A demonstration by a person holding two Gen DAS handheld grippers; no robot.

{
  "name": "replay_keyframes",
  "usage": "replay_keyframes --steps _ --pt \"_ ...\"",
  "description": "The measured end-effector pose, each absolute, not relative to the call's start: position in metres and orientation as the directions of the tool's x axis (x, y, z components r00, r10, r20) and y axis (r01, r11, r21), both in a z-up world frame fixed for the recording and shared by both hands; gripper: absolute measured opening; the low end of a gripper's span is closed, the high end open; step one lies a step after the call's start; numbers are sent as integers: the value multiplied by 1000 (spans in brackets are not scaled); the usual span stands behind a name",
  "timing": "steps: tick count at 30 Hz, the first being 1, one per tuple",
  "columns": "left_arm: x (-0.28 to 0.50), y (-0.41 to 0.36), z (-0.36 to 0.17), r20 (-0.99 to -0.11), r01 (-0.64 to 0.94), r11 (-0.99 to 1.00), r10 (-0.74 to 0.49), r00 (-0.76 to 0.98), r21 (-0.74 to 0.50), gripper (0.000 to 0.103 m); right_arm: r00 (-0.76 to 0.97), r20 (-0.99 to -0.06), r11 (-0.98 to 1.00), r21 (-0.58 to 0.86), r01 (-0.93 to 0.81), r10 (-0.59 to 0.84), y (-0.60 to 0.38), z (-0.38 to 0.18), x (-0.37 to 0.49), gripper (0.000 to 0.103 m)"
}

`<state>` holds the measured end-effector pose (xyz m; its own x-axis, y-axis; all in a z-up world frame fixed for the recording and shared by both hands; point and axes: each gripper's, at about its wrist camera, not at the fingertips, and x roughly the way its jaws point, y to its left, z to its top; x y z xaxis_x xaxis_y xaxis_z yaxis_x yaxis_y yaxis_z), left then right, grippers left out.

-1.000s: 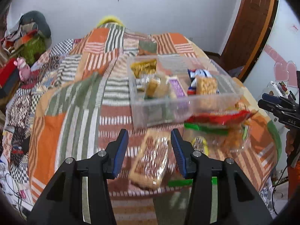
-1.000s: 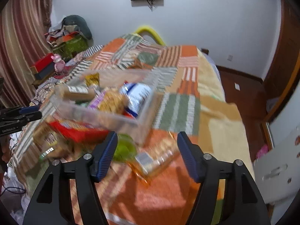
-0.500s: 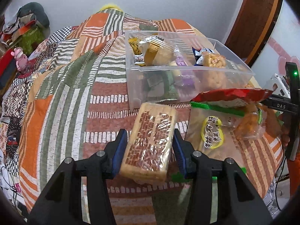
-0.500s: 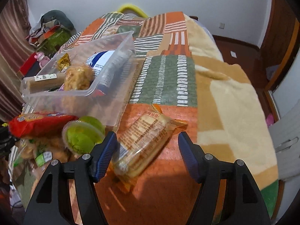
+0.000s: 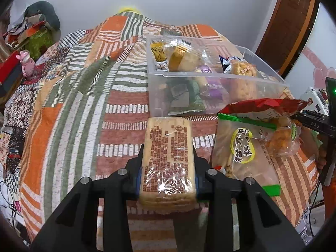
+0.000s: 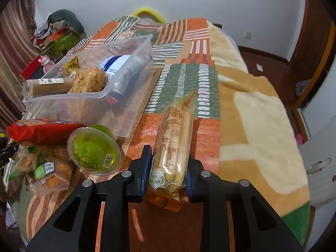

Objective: Organize snacks
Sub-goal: 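Grasp the square cracker pack with left tool while right tool grasps the long bread roll, then carry the cracker pack into the box while right tool carries the bread roll over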

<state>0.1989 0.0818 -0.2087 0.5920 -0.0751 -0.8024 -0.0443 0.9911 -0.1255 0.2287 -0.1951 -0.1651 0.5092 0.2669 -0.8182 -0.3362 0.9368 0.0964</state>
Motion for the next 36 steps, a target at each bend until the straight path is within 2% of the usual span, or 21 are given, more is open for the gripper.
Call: replay_keyframes --steps 21,29,36 --pt "207 59 -111 -653 36 992 -109 750 -125 35 644 -672 905 98 -413 366 -177 -82 216 24" --pt "234 39 -96 -623 84 988 -147 768 -129 35 650 -644 887 101 -450 403 -155 -73 230 24" --pt "269 24 -104 -637 108 986 -162 754 -124 35 633 -654 876 98 -471 414 -133 -83 248 24"
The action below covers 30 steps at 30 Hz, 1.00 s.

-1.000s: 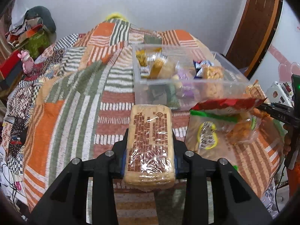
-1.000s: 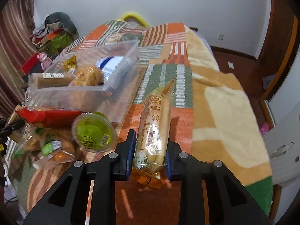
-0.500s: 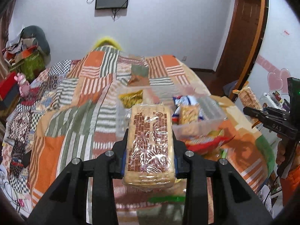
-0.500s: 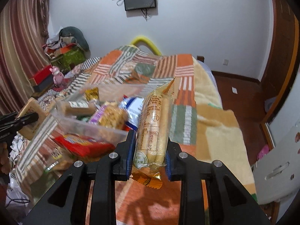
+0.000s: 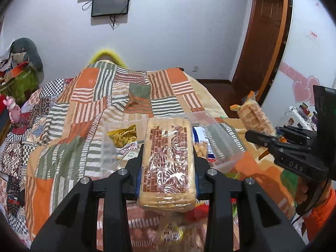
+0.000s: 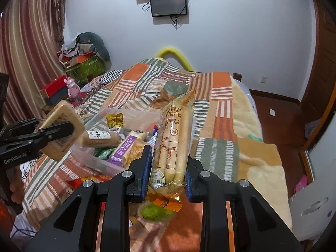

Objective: Organize snacks
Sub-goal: 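Carry the cracker pack into the box while right tool carries the bread roll over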

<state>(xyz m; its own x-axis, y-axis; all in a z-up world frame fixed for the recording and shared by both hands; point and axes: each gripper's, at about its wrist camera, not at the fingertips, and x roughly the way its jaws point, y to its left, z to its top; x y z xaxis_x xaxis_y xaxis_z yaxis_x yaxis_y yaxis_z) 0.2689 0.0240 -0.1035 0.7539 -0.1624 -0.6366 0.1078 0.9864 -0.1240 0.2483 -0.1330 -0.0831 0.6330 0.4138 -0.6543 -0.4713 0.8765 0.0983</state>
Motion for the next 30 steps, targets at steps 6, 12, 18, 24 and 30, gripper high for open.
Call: replay_keyframes --steps 6,12,18,24,30 --pt "297 21 -121 -672 105 985 -170 721 -137 35 599 -689 875 108 -472 408 -121 -101 271 24" --pt "314 19 -137 -699 105 984 -174 693 -141 35 555 -722 871 134 -473 413 -116 -116 286 24" --pt "319 15 -143 -708 112 984 -177 683 -137 35 528 -741 862 134 -488 415 -111 -124 285 25" --pt "314 17 -138 -705 98 986 -165 690 -135 39 544 -736 861 103 -497 402 -112 -118 275 29" --pt "298 20 -121 -679 108 985 -169 715 -132 41 566 -714 864 108 -491 411 -122 -106 264 38"
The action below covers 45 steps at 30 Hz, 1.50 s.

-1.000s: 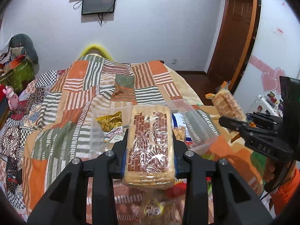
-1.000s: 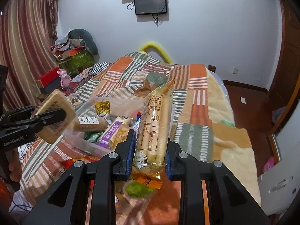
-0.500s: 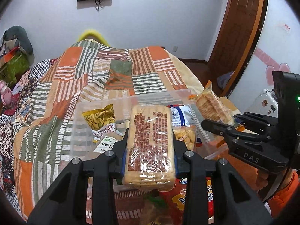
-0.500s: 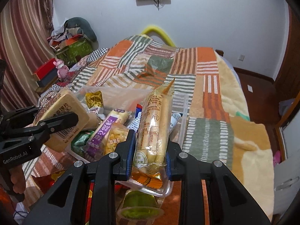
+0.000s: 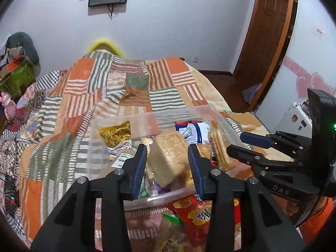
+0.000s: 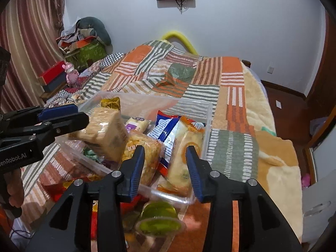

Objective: Organize snacks
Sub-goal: 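Carry the cracker pack into the box while right tool carries the bread roll over, then grasp the green-edged cat-ear snack bag with left tool while right tool grasps the green jelly cup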

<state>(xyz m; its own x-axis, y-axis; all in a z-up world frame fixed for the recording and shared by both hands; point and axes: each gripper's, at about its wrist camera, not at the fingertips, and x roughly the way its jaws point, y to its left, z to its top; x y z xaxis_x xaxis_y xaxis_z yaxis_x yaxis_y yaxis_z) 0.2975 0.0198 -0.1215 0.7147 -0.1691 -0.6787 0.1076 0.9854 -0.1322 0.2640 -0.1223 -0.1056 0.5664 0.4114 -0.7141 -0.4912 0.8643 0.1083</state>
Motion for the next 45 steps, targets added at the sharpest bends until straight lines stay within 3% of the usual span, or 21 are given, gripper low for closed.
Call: replay_keyframes --steps 8,12,23,27,45 --pt "261 30 -114 -684 95 988 -152 713 -120 45 580 -706 870 103 -483 406 -143 -98 240 39" --pt "240 39 -122 -702 81 991 -135 700 -110 53 577 -713 874 103 -475 398 -153 -101 228 47" --pt "203 37 -164 -782 74 982 -185 595 -177 65 523 -753 878 150 -455 400 -168 -122 210 51" --pt "201 25 -174 -788 91 978 -205 581 -187 73 509 -759 876 164 -453 405 -168 -127 205 58" --pt "220 33 -226 -818 26 969 -223 531 -247 73 426 -801 876 236 -421 421 -142 -161 229 62"
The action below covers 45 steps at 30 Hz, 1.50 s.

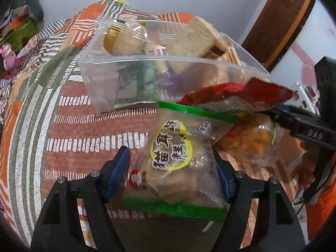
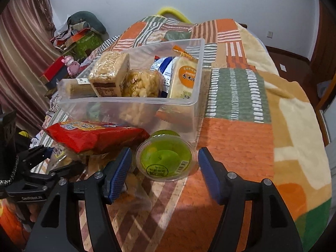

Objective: Organize snacks
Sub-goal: 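Grasp the green-edged cat-ear snack bag with left tool while right tool grasps the green jelly cup, then lower the snack bag into the box while right tool lowers the jelly cup in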

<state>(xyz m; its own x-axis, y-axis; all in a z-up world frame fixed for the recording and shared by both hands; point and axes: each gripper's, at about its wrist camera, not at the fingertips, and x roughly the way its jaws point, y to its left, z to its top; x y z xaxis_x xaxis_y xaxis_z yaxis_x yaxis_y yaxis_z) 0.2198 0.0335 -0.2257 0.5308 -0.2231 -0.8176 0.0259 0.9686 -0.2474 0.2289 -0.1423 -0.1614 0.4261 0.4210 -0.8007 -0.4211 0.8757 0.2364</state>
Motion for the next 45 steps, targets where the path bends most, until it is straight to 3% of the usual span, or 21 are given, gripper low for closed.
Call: replay_keyframes --steps 3,12,29,45 --pt "219 36 -226 -808 21 968 -222 546 -251 64 425 -802 878 239 -415 419 -140 -164 229 62" --pt "211 40 -215 -794 4 977 -176 582 -213 51 432 -796 876 237 -421 423 -146 -160 221 57" --pt "190 47 -150 -705 10 981 -146 694 -193 50 516 -735 877 229 -424 441 -168 -120 199 56" --pt "230 46 -99 -620 36 986 -133 773 -165 50 626 -627 868 181 -462 464 -148 -66 222 56"
